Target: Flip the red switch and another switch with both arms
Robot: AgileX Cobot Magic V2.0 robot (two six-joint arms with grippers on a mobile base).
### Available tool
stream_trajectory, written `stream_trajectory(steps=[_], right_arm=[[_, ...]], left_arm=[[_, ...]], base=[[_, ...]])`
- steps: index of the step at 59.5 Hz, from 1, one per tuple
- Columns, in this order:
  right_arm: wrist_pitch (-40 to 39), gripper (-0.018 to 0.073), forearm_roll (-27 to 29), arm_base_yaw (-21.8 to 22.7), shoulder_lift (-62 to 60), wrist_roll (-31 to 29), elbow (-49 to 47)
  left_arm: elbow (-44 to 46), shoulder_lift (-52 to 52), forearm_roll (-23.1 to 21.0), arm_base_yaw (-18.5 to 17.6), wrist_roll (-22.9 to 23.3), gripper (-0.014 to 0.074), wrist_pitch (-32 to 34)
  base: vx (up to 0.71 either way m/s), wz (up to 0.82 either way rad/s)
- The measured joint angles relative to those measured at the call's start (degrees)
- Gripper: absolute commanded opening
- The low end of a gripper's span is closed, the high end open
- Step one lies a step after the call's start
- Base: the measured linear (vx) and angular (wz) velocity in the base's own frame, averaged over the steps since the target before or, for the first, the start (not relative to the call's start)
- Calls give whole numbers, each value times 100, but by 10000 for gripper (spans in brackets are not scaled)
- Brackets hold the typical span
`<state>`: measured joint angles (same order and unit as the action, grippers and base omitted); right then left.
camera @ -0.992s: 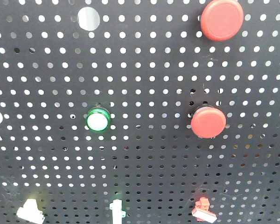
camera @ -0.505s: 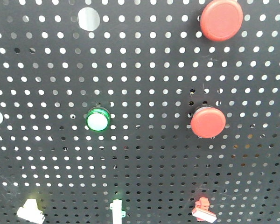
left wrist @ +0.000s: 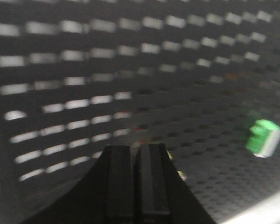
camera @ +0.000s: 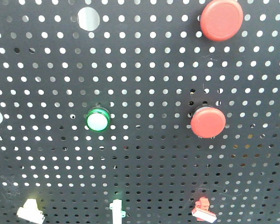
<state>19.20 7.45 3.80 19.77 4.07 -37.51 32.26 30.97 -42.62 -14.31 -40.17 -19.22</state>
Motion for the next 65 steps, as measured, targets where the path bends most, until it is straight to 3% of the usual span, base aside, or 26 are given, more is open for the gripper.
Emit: stream_trajectory(steps=[3,6,15,46,65], right_arm=[[4,-6,6,0,0,0,0],[4,-6,6,0,0,0,0],[24,-6,6,0,0,0,0],[74,-6,6,0,0,0,0],[113,-6,6,0,5,0,0]], left_arm=[[0,227,-681,-39,-705,3,55],[0,430,-1079,-51,-1127,3,109],[0,827,-1681,-51,-1858,3,247],[-8,1370,-1851,-51,-2155,3,30],[-596,1446,-1865,-51,-2148,3,30]], base=[[0,0],[0,0],[0,0],[0,0],[0,1]])
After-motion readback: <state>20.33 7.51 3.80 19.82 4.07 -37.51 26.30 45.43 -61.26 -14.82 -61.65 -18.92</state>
